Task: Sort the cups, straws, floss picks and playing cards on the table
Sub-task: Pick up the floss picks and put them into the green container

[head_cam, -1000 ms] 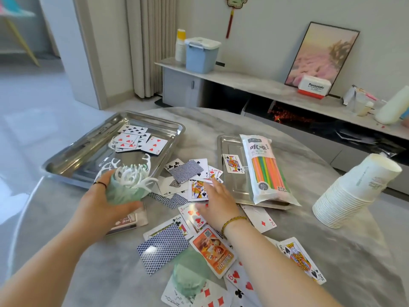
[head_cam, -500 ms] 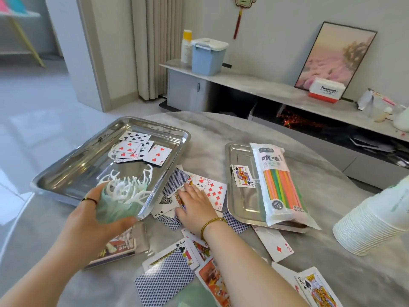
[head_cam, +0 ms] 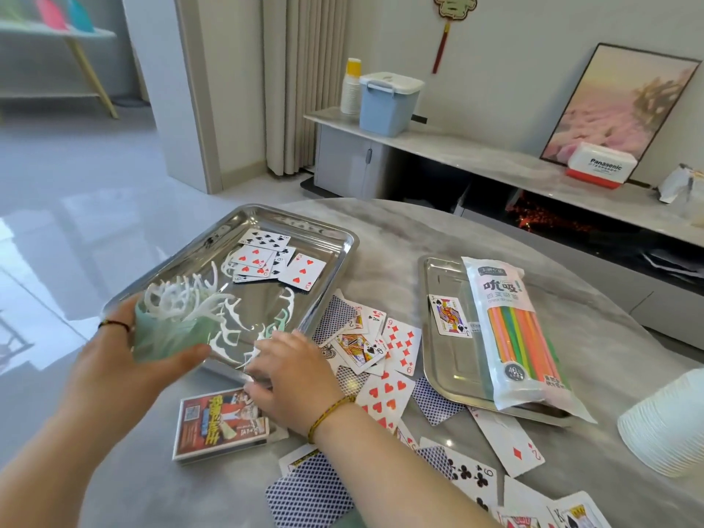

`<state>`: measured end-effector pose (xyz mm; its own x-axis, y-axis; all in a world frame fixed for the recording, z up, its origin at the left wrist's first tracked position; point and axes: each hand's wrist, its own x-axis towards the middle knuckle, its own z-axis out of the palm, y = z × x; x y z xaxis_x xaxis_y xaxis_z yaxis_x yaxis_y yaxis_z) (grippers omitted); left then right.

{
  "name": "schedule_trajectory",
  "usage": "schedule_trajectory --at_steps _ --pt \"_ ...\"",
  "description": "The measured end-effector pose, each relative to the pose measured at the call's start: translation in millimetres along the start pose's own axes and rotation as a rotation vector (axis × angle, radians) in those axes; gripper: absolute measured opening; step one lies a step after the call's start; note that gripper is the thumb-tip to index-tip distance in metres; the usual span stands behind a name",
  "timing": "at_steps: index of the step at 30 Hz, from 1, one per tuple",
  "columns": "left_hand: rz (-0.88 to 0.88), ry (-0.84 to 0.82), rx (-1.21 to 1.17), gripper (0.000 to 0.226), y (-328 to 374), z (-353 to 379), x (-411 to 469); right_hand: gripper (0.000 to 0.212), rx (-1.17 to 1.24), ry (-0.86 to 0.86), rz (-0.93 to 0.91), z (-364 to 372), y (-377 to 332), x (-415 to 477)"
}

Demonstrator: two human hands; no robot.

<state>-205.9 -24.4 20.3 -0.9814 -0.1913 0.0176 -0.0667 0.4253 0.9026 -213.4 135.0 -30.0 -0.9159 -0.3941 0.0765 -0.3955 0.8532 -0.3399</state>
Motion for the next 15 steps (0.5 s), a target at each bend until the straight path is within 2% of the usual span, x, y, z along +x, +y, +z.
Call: schedule_trajectory --at_steps 3,7,10,15 --pt "-0.026 0.043 -0.061 0.086 -1 -11 4 0.020 -0.016 -0.014 -0.015 -3 -2 1" --pt "-0.025 0.060 -0.091 0.072 -1 -22 4 0.015 -0.042 -0.060 0.039 -17 7 -5" --pt "-0.024 0.060 -0.121 0.061 -3 -23 5 0.022 -0.058 -0.136 0.088 -33 16 -15" --pt "-0.008 0.004 -0.103 0.062 0 -17 2 0.022 -0.066 -0.274 0.228 -52 29 -22"
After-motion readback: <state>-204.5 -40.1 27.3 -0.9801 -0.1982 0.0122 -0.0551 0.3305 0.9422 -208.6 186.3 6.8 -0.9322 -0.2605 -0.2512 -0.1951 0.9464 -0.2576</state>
